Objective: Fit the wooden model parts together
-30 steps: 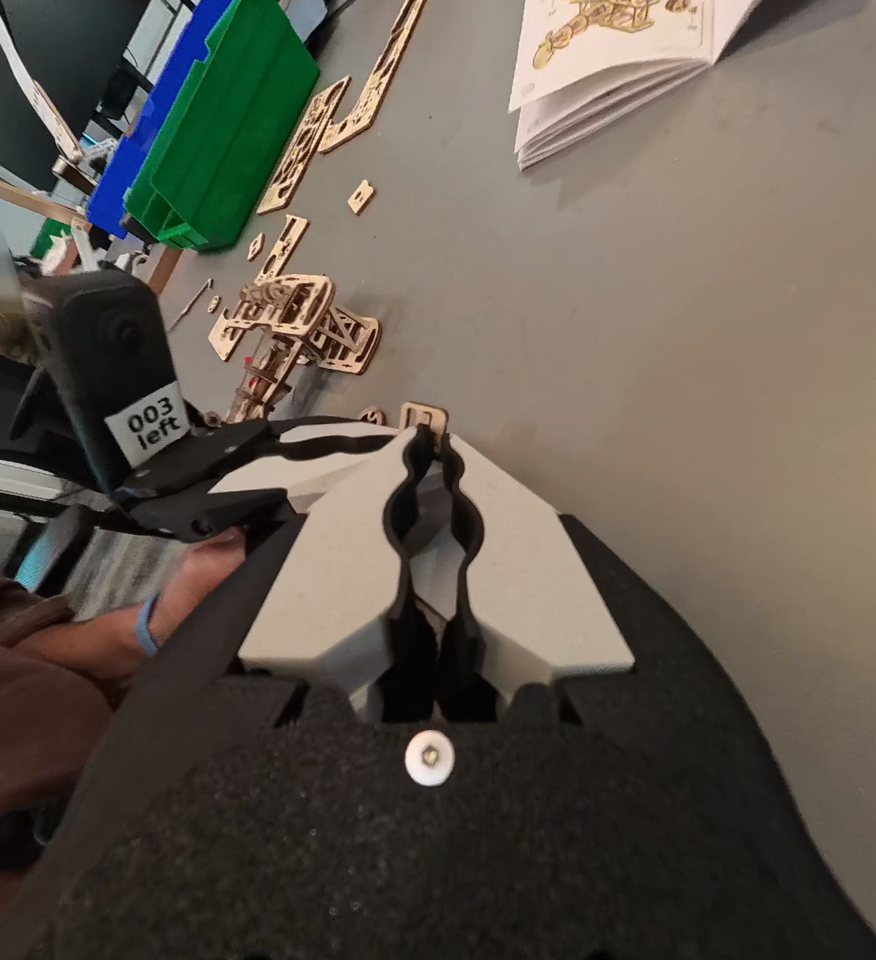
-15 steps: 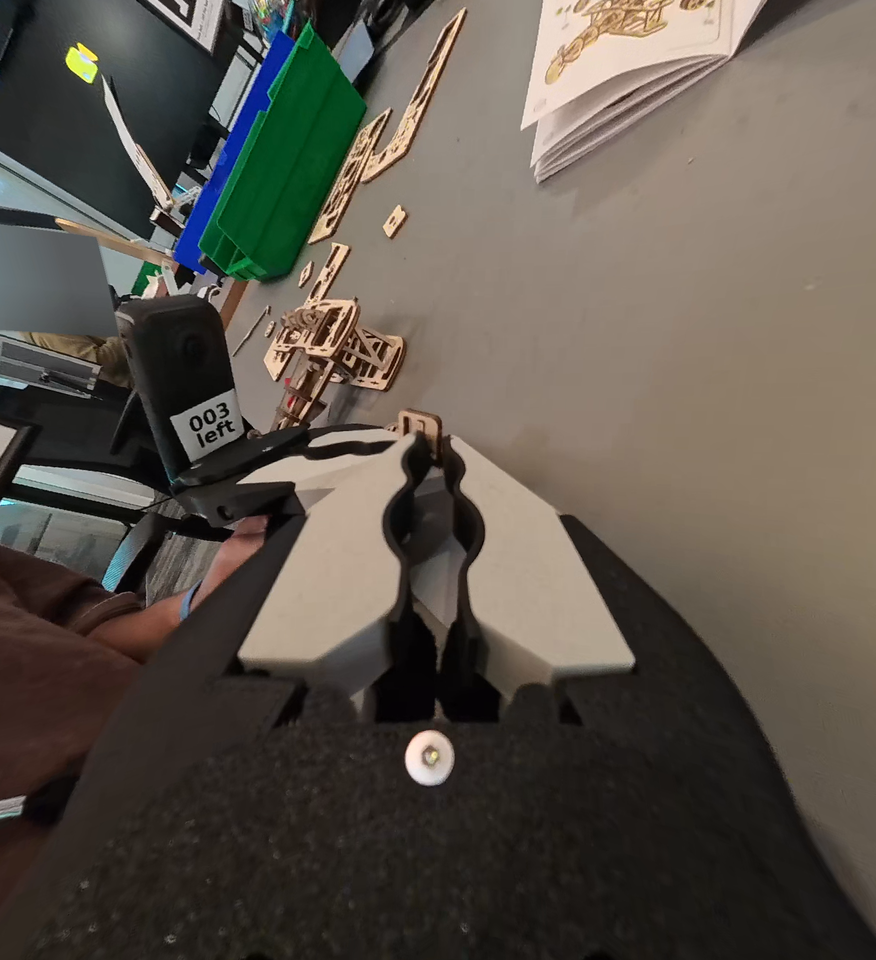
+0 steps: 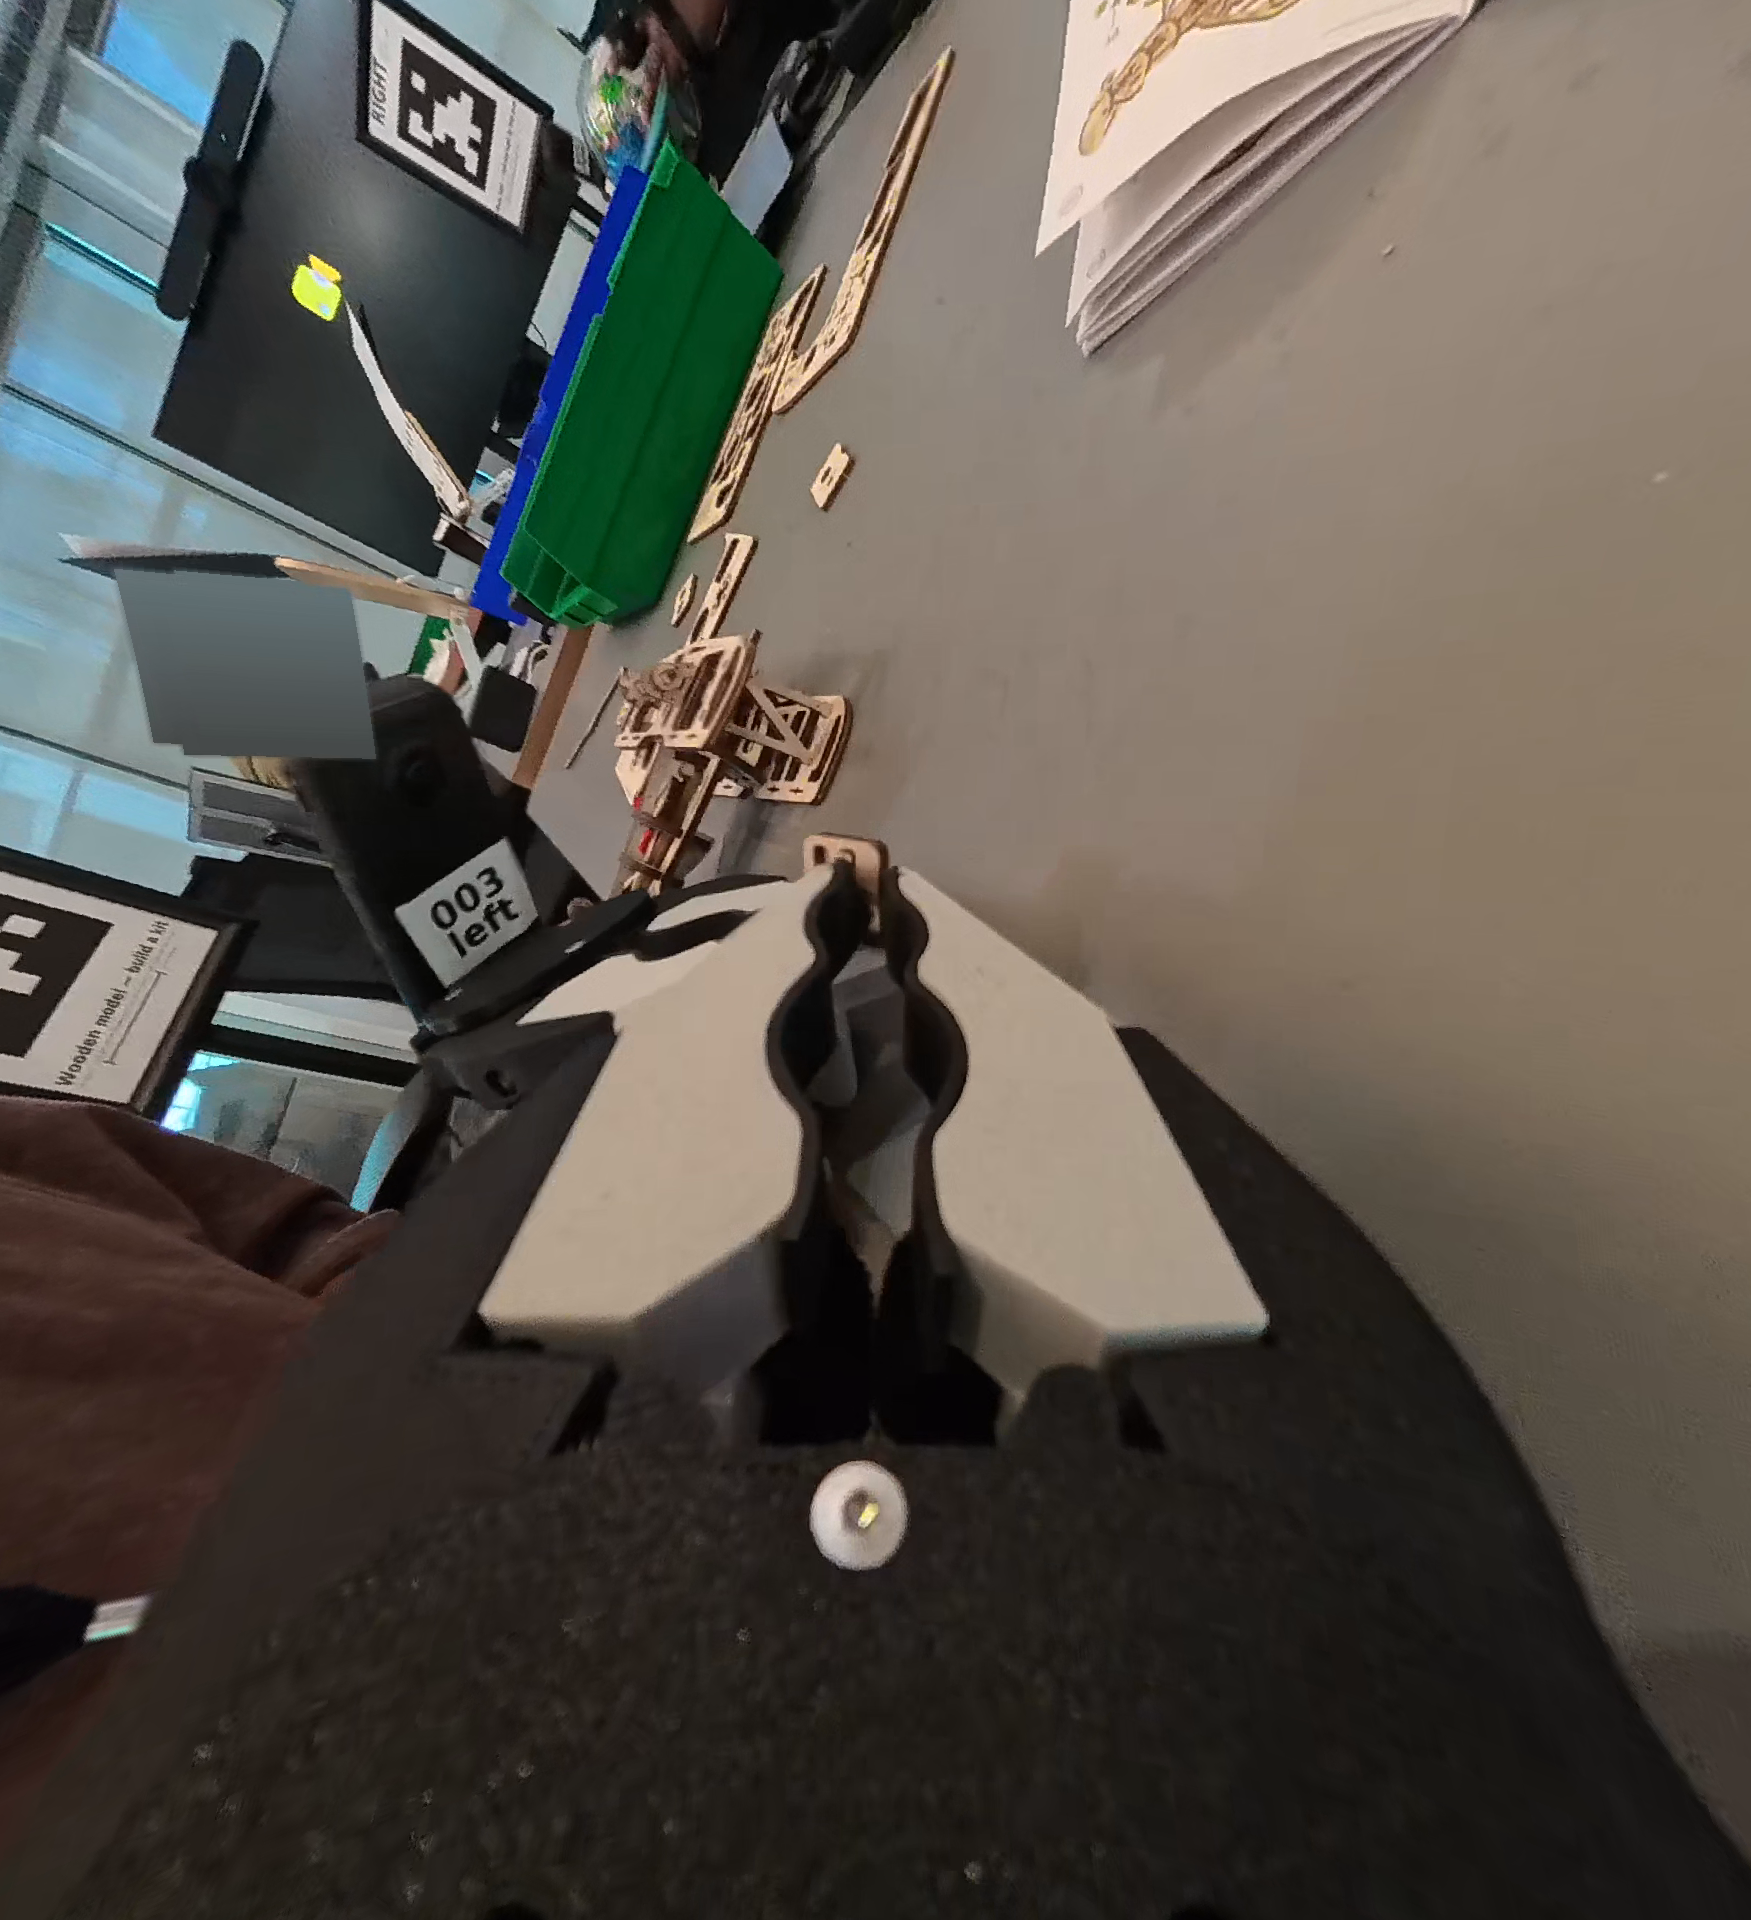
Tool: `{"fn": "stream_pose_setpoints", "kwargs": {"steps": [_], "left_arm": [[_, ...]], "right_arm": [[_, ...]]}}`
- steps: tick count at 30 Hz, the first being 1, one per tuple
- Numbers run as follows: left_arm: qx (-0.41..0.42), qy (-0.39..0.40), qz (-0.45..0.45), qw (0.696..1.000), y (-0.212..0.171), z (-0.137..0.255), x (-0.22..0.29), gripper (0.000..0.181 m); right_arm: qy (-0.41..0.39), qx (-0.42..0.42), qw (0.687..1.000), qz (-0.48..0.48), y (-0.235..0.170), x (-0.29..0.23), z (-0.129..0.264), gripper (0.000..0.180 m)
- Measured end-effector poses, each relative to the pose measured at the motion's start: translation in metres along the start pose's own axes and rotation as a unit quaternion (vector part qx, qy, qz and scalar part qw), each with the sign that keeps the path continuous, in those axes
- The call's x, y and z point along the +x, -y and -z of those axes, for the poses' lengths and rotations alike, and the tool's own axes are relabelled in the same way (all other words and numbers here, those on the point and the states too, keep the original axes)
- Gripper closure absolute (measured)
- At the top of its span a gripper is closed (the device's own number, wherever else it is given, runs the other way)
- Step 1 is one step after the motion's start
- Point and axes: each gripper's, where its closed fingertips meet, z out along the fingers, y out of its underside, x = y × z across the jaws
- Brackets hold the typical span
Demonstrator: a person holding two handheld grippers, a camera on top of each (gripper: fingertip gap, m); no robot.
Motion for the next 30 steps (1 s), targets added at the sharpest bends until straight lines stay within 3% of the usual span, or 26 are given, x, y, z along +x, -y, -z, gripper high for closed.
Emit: {"fn": "stream_pose_setpoints", "kwargs": {"steps": [7,12,21,26,30], "left_arm": [[-0.004,0.008,-0.009,1.000,-0.001,0.000,-0.001,0.176],[-0.011,-0.029,0.010,0.999,-0.001,0.000,0.005,0.179],[-0.027,-0.043,0.029,0.998,-0.004,0.001,0.007,0.179],[-0.025,-0.065,0.033,0.997,-0.003,0.003,0.012,0.179],[-0.029,-0.055,0.029,0.998,-0.004,0.002,0.009,0.179]], "right_arm": [[-0.053,-0.020,0.997,0.060,0.000,0.001,0.000,0.176],[0.032,-0.014,0.999,-0.018,0.002,-0.003,0.007,0.177],[0.061,-0.039,0.997,0.039,0.000,-0.002,0.005,0.176],[0.122,-0.054,0.991,0.031,-0.001,-0.008,0.008,0.176],[0.104,-0.052,0.992,0.050,-0.003,-0.006,0.006,0.176]]}}
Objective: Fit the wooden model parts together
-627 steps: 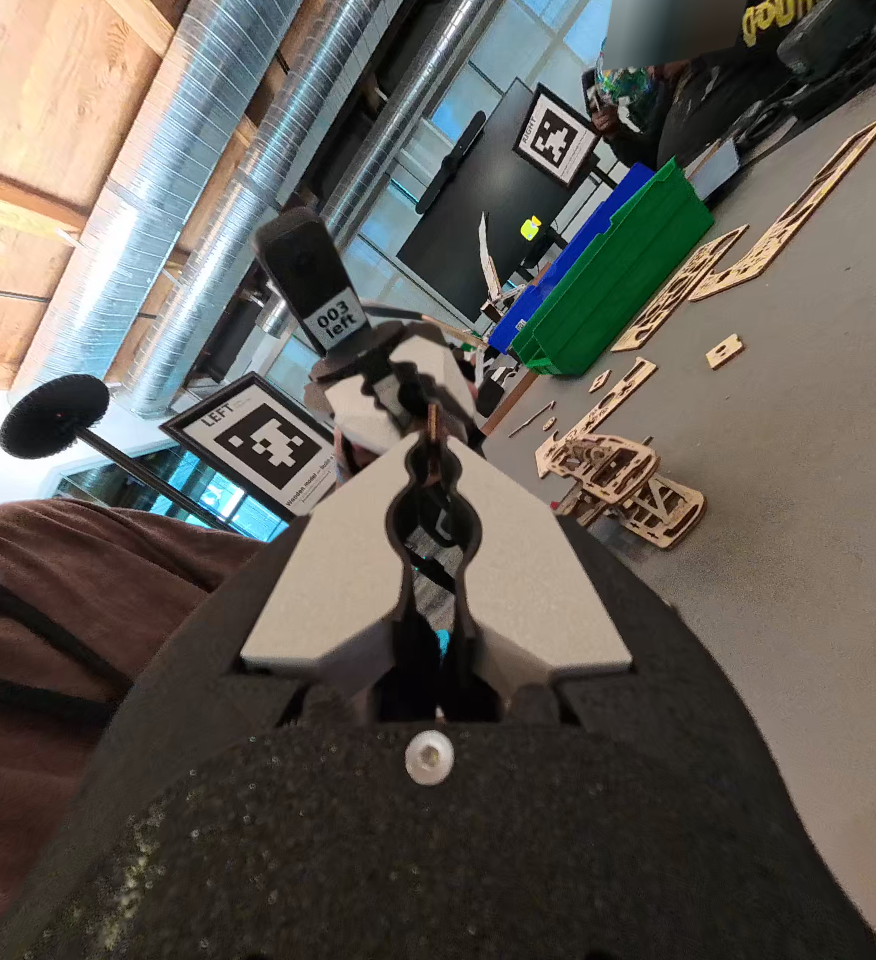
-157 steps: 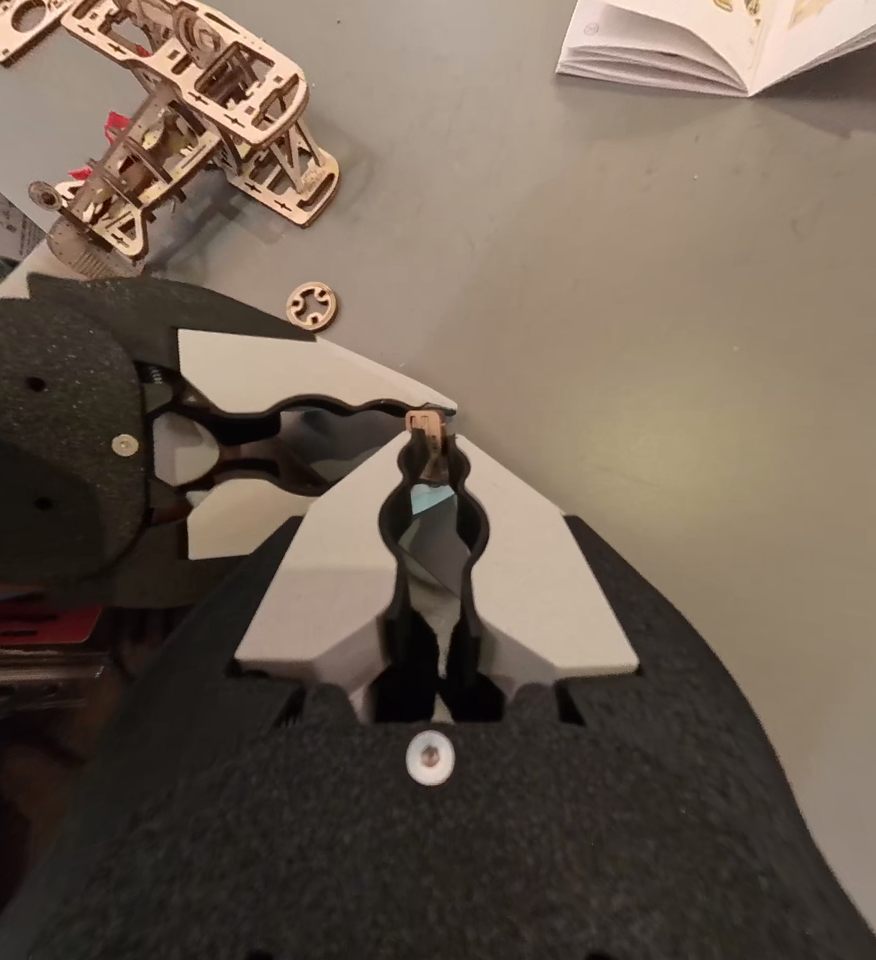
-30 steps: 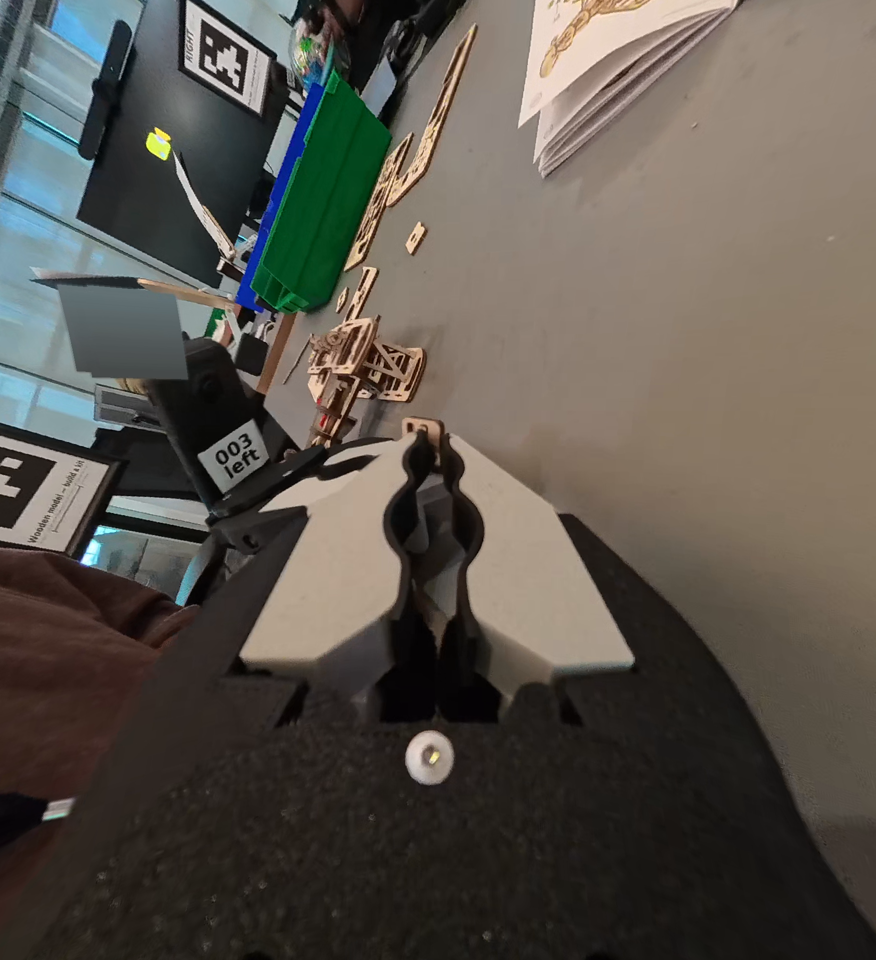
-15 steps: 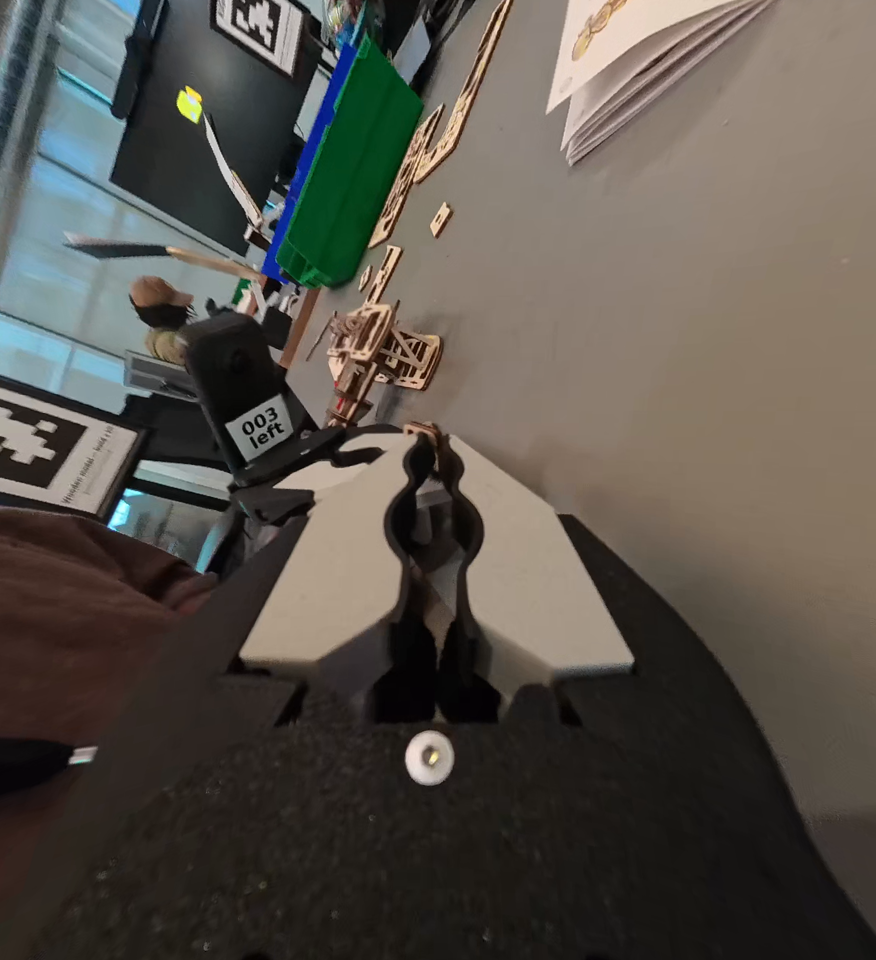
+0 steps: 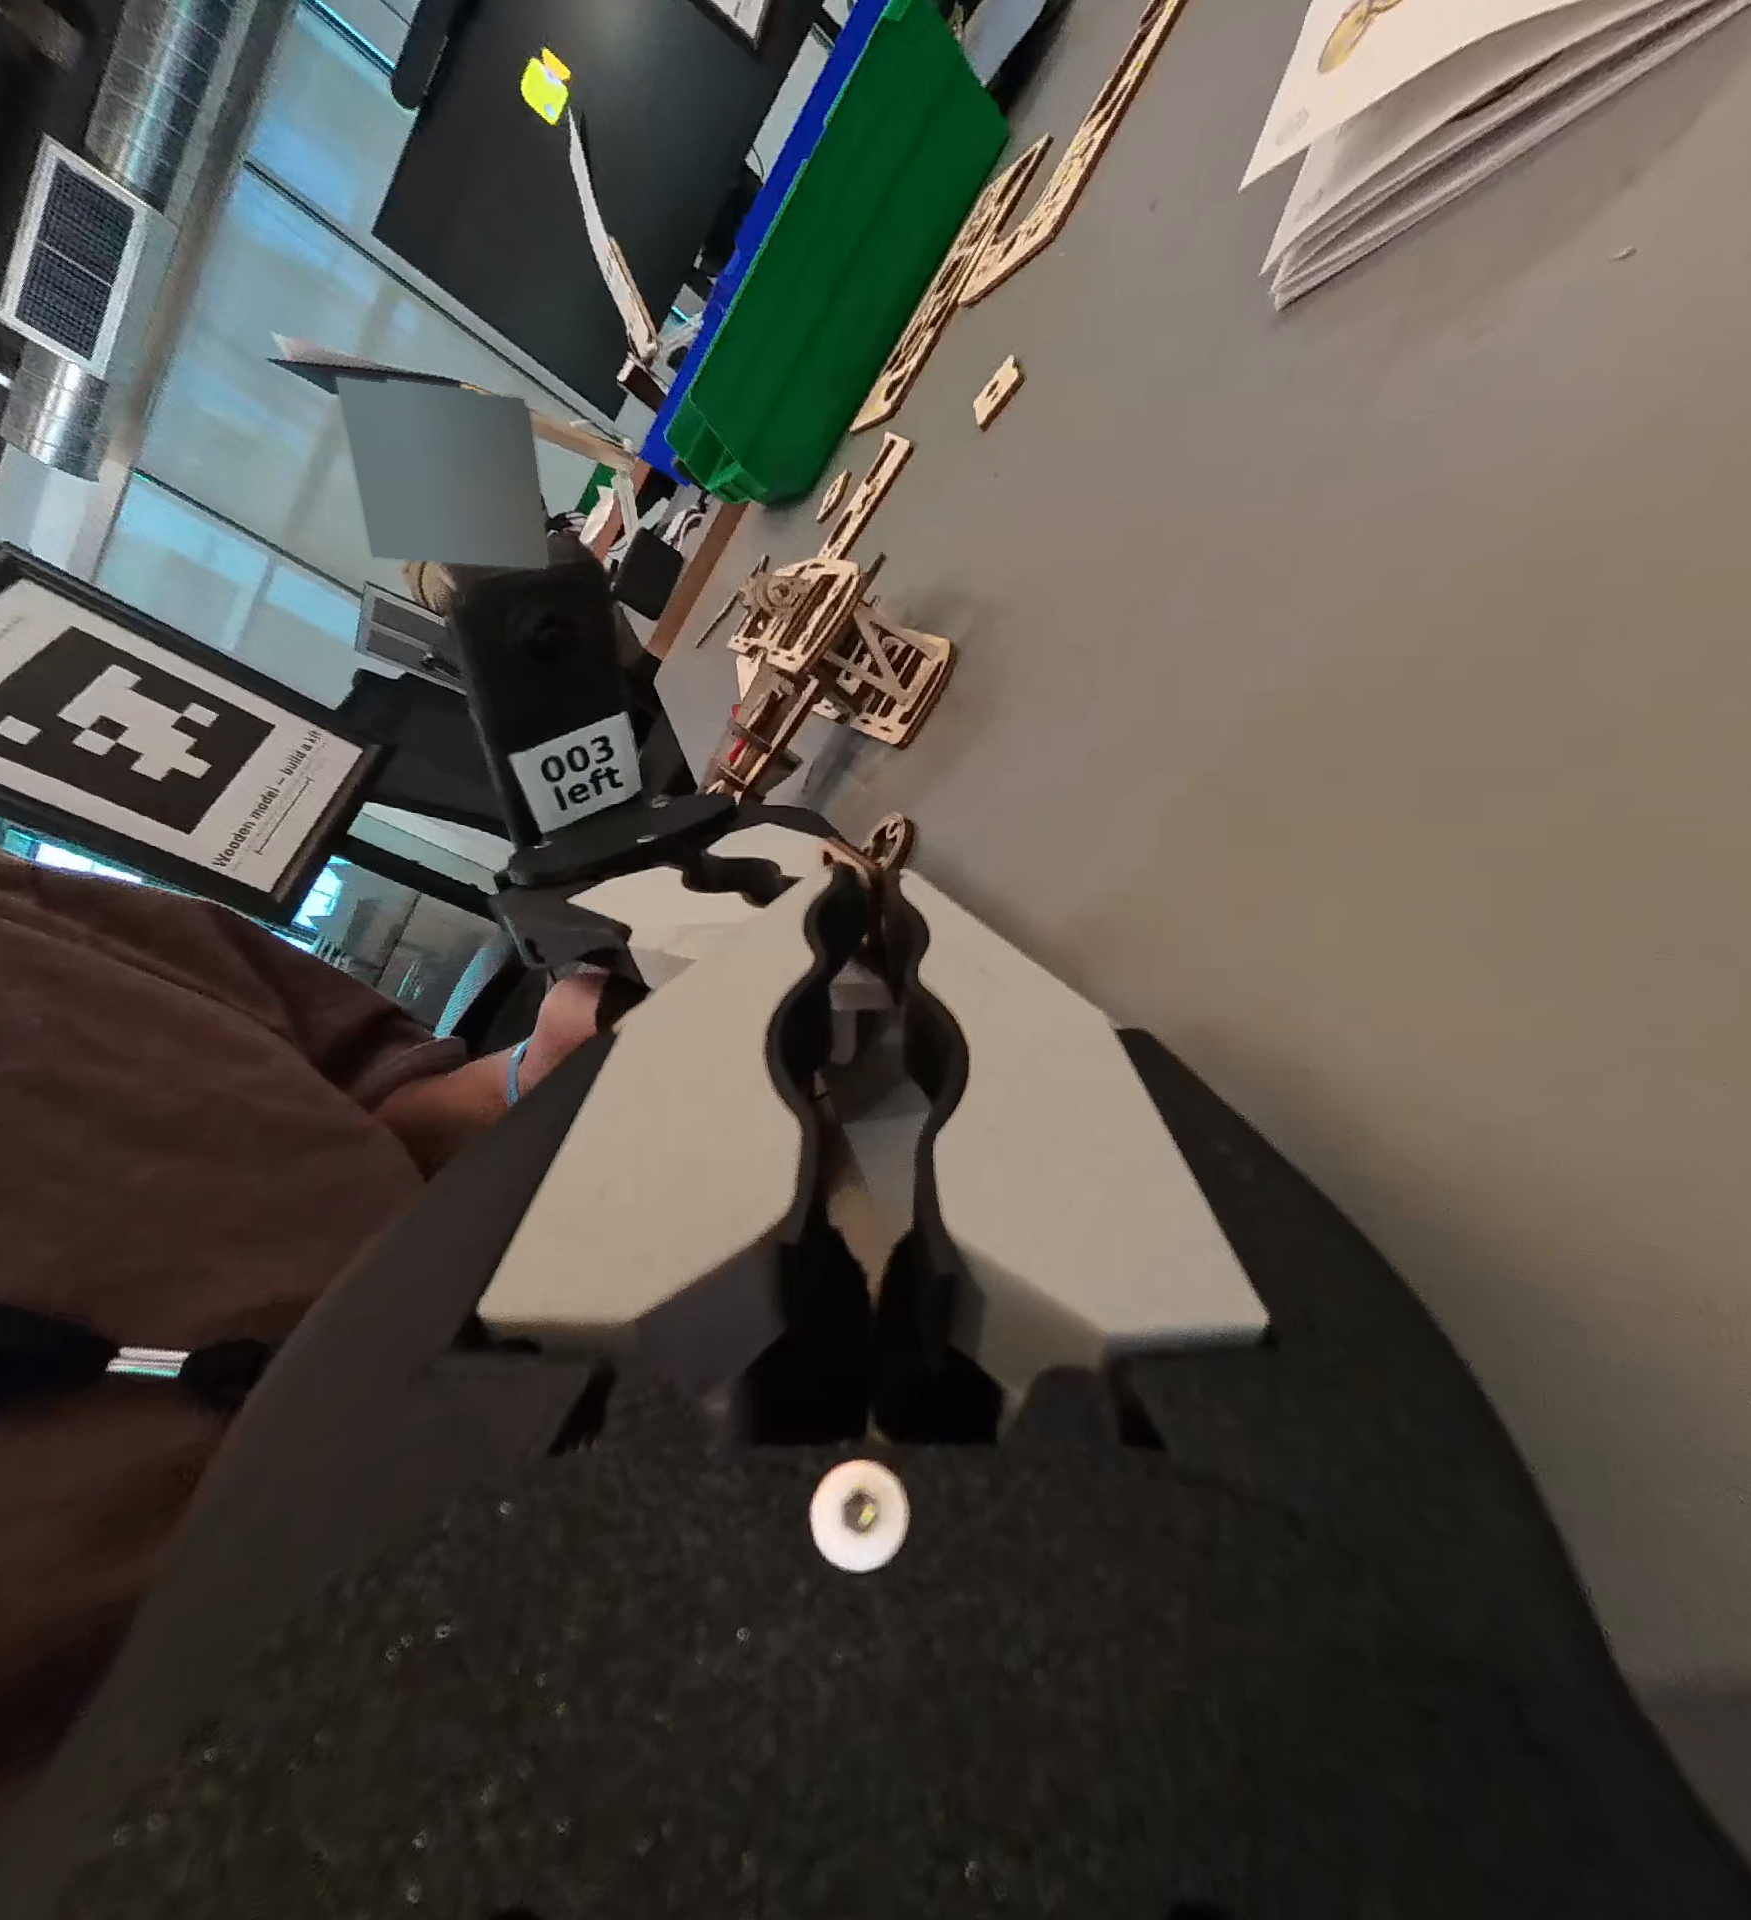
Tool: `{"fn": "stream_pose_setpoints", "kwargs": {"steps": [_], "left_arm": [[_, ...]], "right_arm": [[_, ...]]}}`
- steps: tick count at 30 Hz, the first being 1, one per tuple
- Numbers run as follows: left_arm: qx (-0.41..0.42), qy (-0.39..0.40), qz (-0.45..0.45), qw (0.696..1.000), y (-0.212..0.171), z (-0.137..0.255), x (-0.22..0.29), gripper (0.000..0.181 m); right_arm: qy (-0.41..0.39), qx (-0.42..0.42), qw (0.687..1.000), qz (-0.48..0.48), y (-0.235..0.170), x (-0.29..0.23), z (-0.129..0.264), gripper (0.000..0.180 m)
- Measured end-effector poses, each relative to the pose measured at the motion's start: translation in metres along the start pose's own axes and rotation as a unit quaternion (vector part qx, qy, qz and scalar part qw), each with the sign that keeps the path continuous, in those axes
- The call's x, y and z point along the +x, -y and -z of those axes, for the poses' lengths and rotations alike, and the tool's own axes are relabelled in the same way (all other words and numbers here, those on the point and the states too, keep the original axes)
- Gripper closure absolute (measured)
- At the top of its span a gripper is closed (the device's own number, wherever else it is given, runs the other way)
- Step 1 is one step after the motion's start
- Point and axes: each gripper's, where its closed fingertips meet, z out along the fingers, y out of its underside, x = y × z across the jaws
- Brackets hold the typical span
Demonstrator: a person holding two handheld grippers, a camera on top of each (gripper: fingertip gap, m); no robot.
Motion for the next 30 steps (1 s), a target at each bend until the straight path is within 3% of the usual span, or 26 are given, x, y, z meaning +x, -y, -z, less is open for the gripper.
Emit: {"fn": "stream_pose_setpoints", "kwargs": {"steps": [16,21,30], "left_arm": [[0.001,0.017,0.022,1.000,0.0021,-0.0014,-0.0071,0.179],[-0.001,0.008,0.032,0.999,0.0021,-0.0010,-0.0058,0.179],[-0.004,0.012,0.002,1.000,-0.0010,-0.0009,-0.0033,0.179]], "right_arm": [[-0.094,0.002,0.994,0.062,0.0031,0.0060,-0.0036,0.176],[-0.029,-0.019,0.999,0.017,-0.0036,0.0040,-0.0019,0.173],[-0.034,-0.021,0.999,-0.004,-0.0042,0.0021,-0.0025,0.176]]}}
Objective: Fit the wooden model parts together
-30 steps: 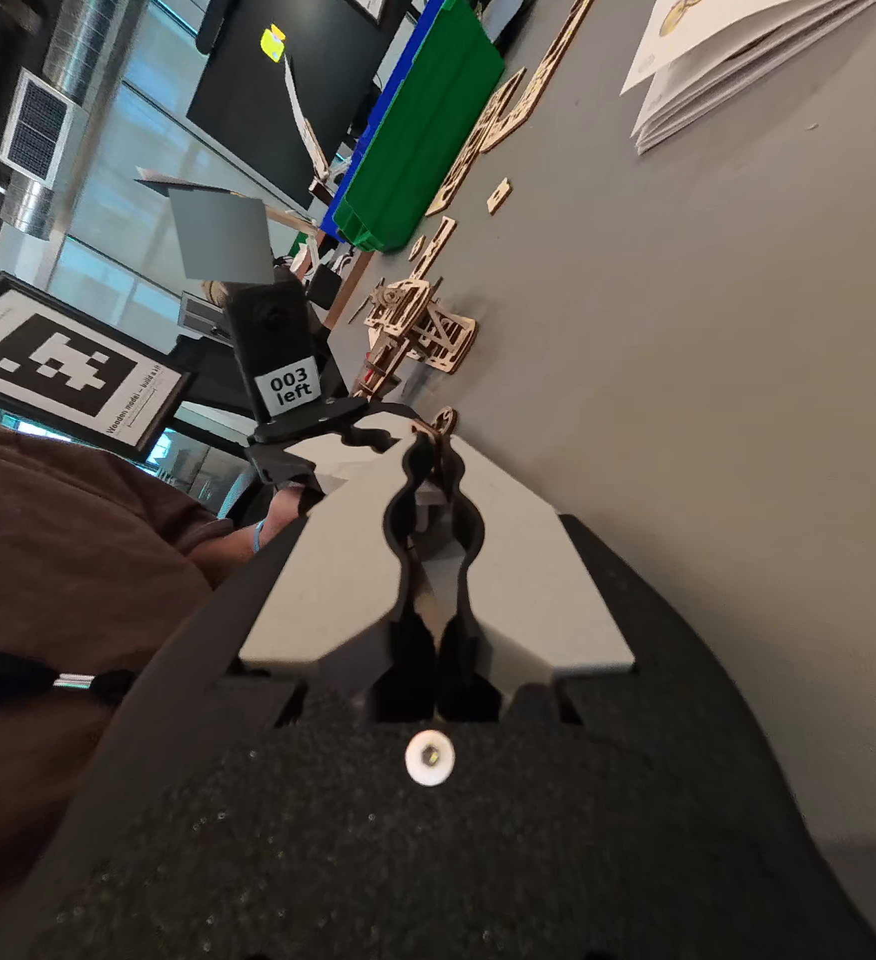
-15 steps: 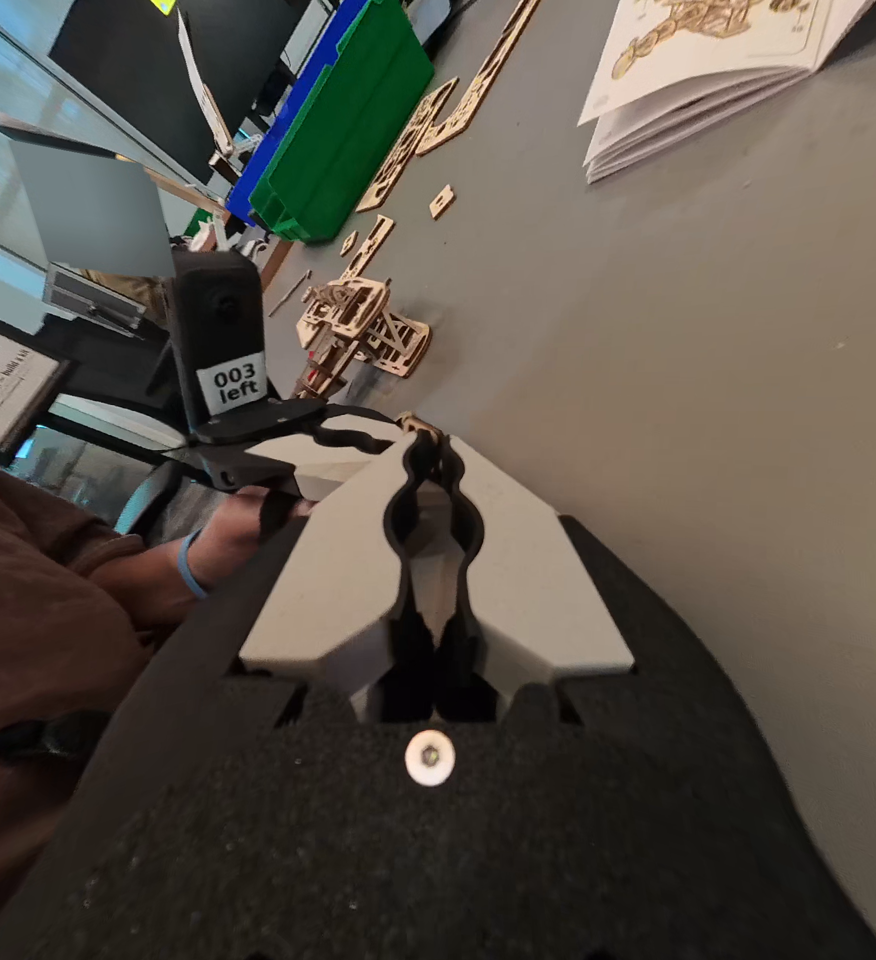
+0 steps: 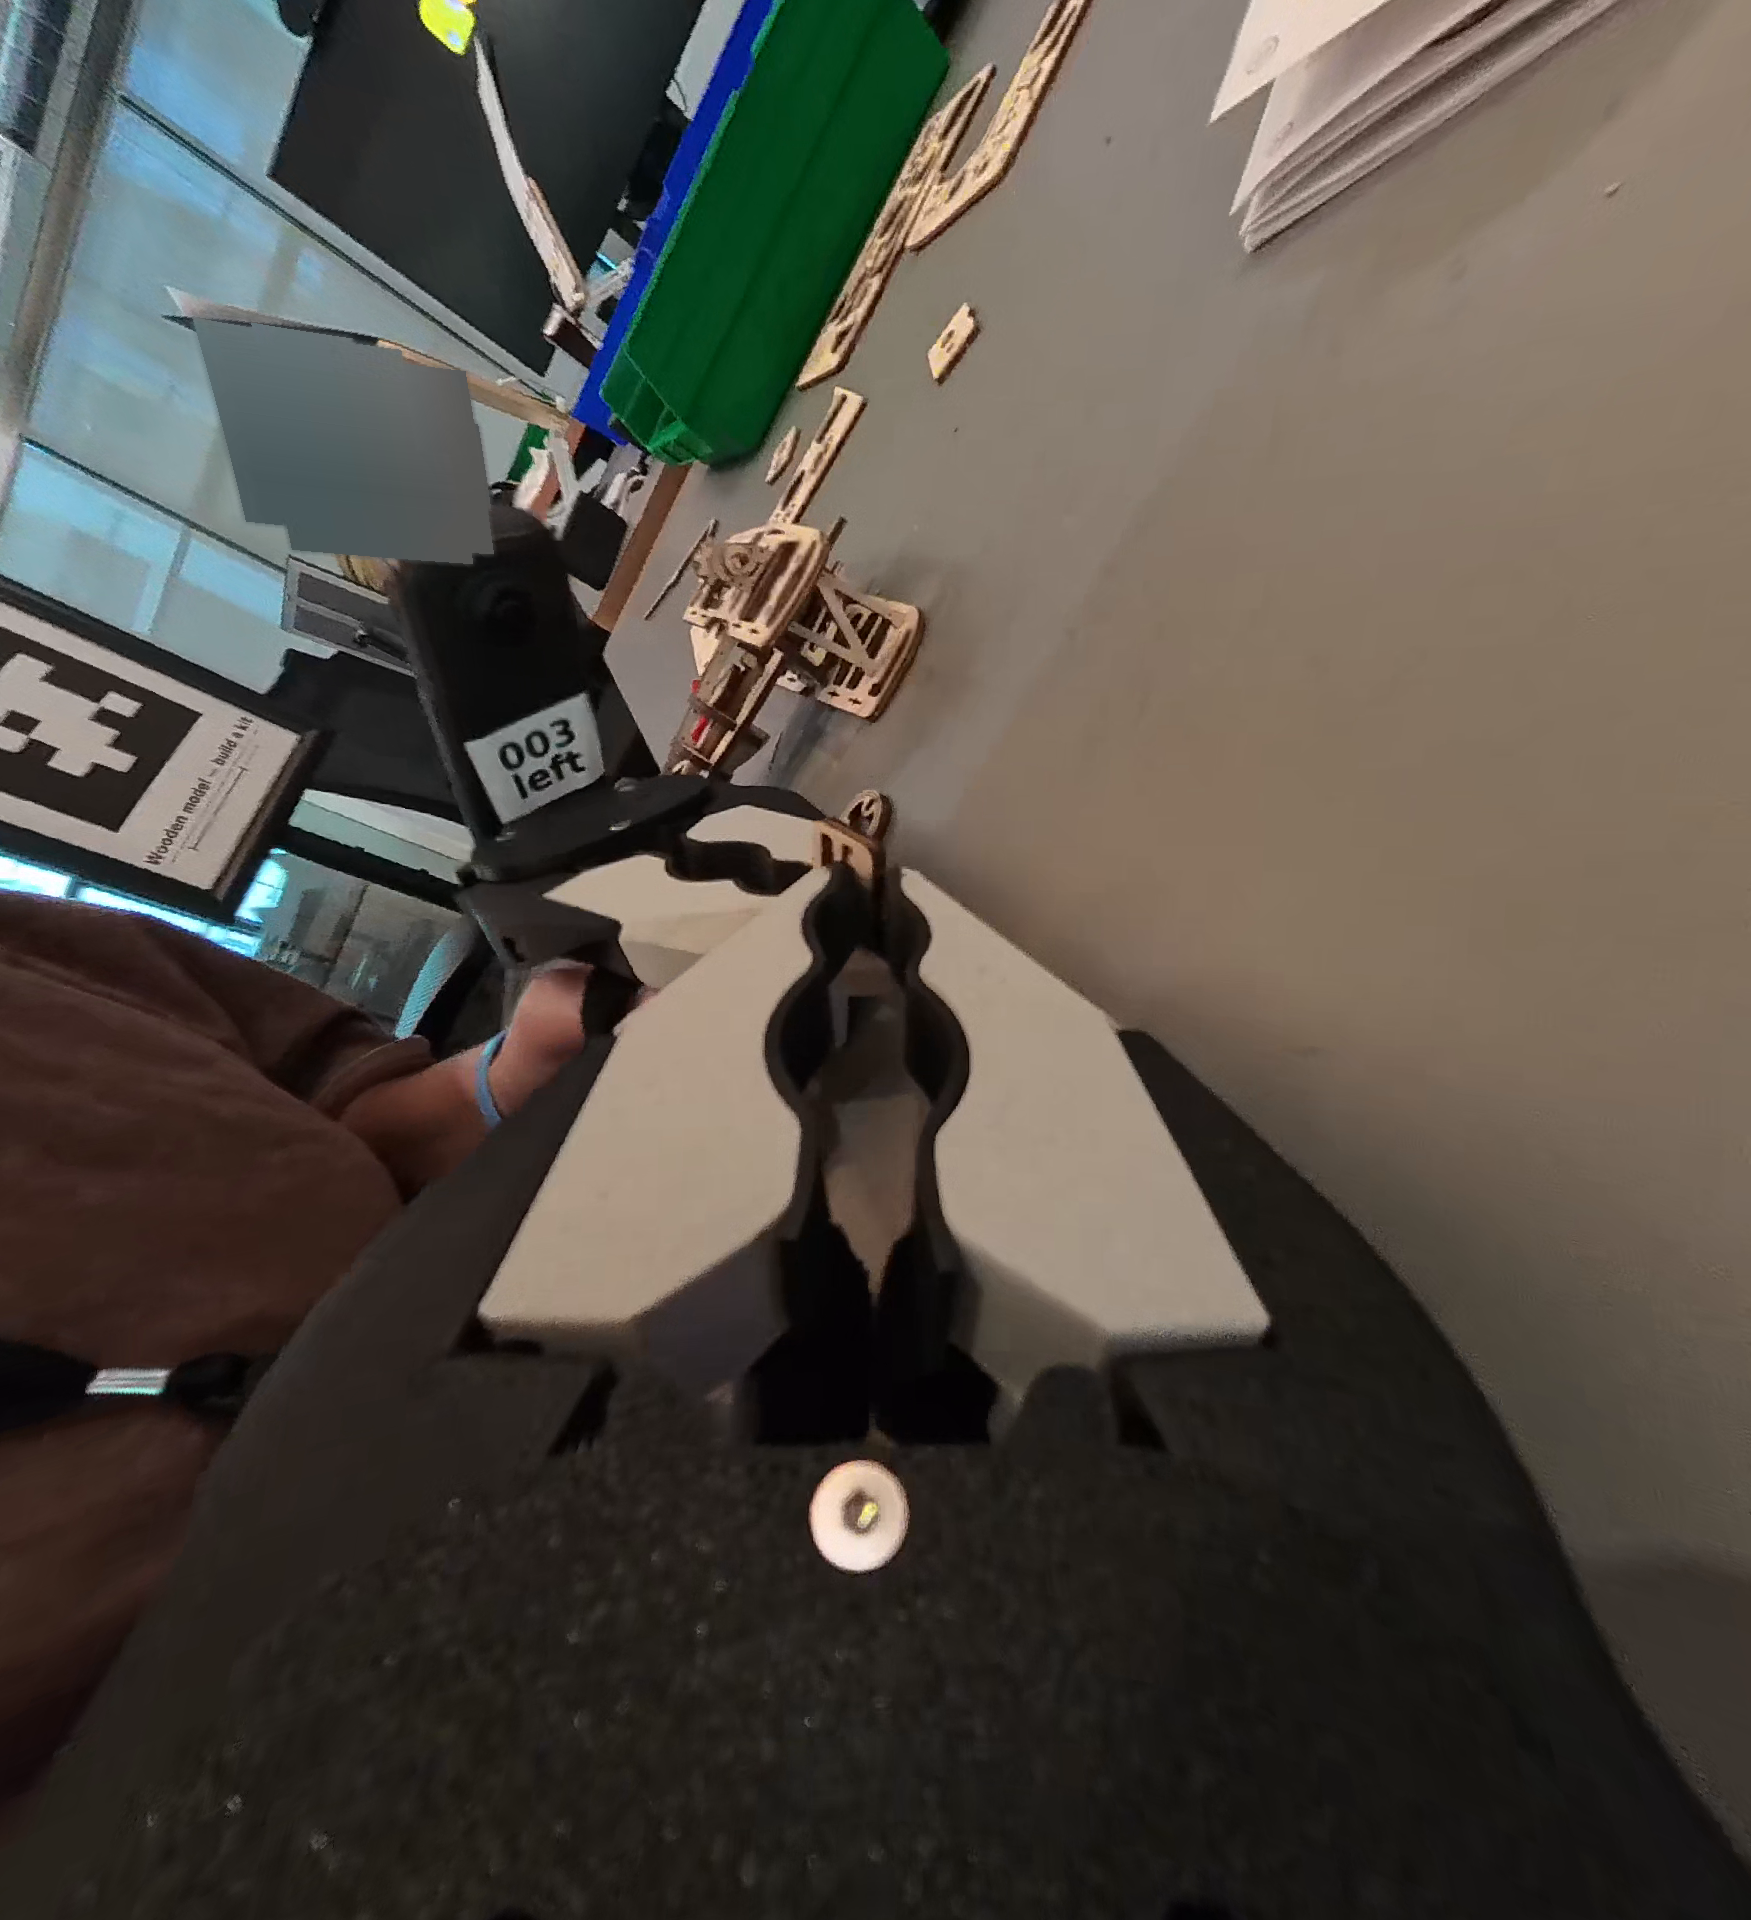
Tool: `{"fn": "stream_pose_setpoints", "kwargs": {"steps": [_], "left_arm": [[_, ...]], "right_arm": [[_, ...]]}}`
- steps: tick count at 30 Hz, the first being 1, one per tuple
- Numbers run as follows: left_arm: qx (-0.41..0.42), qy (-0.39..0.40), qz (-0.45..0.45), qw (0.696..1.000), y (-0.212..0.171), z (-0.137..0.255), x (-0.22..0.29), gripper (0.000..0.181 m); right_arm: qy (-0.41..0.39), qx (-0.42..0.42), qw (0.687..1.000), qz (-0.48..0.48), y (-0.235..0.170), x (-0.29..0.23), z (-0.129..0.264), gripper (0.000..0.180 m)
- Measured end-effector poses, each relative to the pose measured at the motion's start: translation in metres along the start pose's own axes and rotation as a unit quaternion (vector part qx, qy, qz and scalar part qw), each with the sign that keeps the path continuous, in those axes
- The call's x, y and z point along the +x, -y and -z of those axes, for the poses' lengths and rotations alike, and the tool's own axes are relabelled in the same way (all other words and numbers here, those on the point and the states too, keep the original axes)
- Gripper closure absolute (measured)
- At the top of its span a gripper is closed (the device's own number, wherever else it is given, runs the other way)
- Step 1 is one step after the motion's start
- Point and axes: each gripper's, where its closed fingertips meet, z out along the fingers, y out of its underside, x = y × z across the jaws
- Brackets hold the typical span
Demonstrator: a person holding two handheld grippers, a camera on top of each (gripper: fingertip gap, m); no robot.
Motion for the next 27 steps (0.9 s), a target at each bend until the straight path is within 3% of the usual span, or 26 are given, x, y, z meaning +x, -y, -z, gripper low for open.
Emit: {"fn": "stream_pose_setpoints", "kwargs": {"steps": [5,7,11,14,20,22,27], "left_arm": [[0.005,0.017,0.006,1.000,0.001,-0.001,-0.005,0.178],[0.007,0.019,0.001,1.000,0.002,-0.001,-0.005,0.178],[0.016,0.008,0.000,1.000,0.004,0.001,-0.002,0.179],[0.002,-0.014,0.009,1.000,0.001,0.000,0.002,0.179],[0.009,-0.056,0.009,0.998,0.003,0.005,0.013,0.179],[0.013,-0.069,0.010,0.997,0.005,0.007,0.017,0.179],[0.011,-0.030,-0.005,0.999,0.002,0.004,0.008,0.179]], "right_arm": [[-0.149,-0.021,0.980,0.129,0.002,0.005,-0.001,0.176],[-0.167,-0.017,0.976,0.138,0.002,0.005,0.000,0.176],[-0.066,0.024,0.996,0.053,0.004,0.001,-0.001,0.175],[0.030,-0.005,0.999,-0.037,-0.001,0.001,0.003,0.171],[0.077,-0.023,0.997,0.006,0.000,-0.010,0.001,0.166],[0.104,-0.019,0.994,0.014,0.000,-0.018,0.002,0.176],[0.072,-0.018,0.997,0.013,-0.001,-0.009,0.000,0.176]]}}
